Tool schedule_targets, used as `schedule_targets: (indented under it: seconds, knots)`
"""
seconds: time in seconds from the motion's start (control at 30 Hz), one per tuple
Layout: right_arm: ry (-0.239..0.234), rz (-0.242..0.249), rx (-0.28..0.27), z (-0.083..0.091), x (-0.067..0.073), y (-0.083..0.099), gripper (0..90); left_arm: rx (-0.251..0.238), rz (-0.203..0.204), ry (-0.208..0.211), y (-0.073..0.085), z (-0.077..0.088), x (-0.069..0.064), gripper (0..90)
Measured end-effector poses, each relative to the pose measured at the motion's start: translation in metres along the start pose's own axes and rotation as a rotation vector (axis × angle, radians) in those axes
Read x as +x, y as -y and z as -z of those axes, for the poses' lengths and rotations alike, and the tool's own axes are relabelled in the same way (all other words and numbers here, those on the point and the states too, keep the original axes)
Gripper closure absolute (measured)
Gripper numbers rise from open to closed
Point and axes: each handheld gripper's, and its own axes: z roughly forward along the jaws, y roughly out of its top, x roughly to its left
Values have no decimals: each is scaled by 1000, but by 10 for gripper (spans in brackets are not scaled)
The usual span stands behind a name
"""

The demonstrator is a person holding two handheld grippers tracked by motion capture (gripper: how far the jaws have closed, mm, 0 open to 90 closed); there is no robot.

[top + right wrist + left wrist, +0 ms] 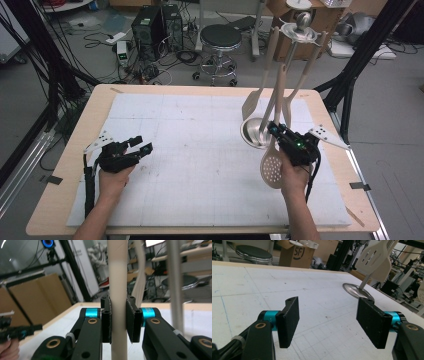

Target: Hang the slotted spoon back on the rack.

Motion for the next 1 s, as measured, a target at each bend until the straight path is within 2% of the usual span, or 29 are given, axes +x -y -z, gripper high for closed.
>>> schedule_targets:
  seconds: [0.23,0.47,0.7,0.8,1.0]
  knots:
    - [41,-7,-109,10,-5,-13,782,0,-1,-1,0,0,0,355]
    - [57,-21,-179,16,-10,-26,782,1,-1,-2,0,0,0,355]
    - [56,-25,-208,21,-11,-37,782,0,-1,-3,0,0,0,355]
    - [56,-25,-202,20,-14,-42,782,1,-1,-3,0,0,0,354]
    - [22,-35,-179,15,-16,-46,783,1,1,-4,0,0,0,355]
